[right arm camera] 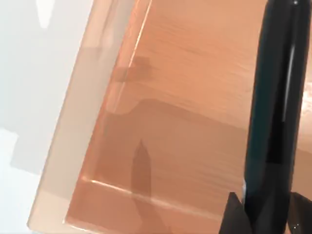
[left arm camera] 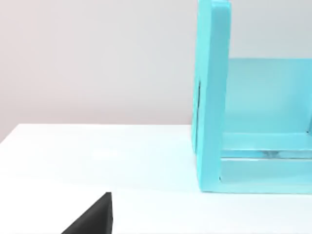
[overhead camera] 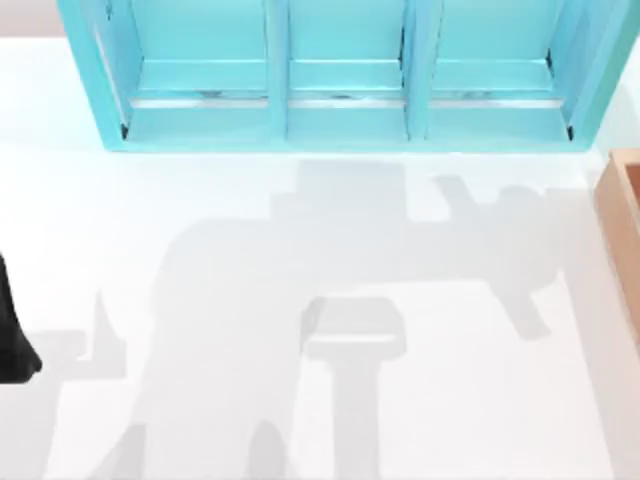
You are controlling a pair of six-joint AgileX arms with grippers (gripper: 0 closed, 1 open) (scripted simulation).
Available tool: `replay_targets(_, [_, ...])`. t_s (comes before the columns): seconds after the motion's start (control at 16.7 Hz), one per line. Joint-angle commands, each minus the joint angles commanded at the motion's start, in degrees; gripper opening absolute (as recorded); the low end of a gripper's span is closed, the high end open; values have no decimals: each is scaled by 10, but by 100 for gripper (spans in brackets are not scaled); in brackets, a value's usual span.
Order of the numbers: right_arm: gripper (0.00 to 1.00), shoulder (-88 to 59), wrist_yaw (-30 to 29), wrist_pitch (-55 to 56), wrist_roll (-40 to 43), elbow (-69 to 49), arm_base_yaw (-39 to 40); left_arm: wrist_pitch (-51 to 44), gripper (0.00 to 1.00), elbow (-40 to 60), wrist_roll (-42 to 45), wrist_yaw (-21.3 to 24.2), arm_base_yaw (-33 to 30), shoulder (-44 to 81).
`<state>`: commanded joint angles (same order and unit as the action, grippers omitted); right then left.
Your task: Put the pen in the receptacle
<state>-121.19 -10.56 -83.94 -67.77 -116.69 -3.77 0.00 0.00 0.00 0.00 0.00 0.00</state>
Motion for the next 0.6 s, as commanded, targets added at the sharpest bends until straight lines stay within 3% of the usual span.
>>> replay_targets(0.3, [0, 98, 17, 50, 8, 182, -145, 0, 100, 0, 0, 0, 0, 0])
replay_targets(0.6, [0, 126, 29, 70, 8, 226, -185, 0, 100, 0, 0, 0, 0, 0])
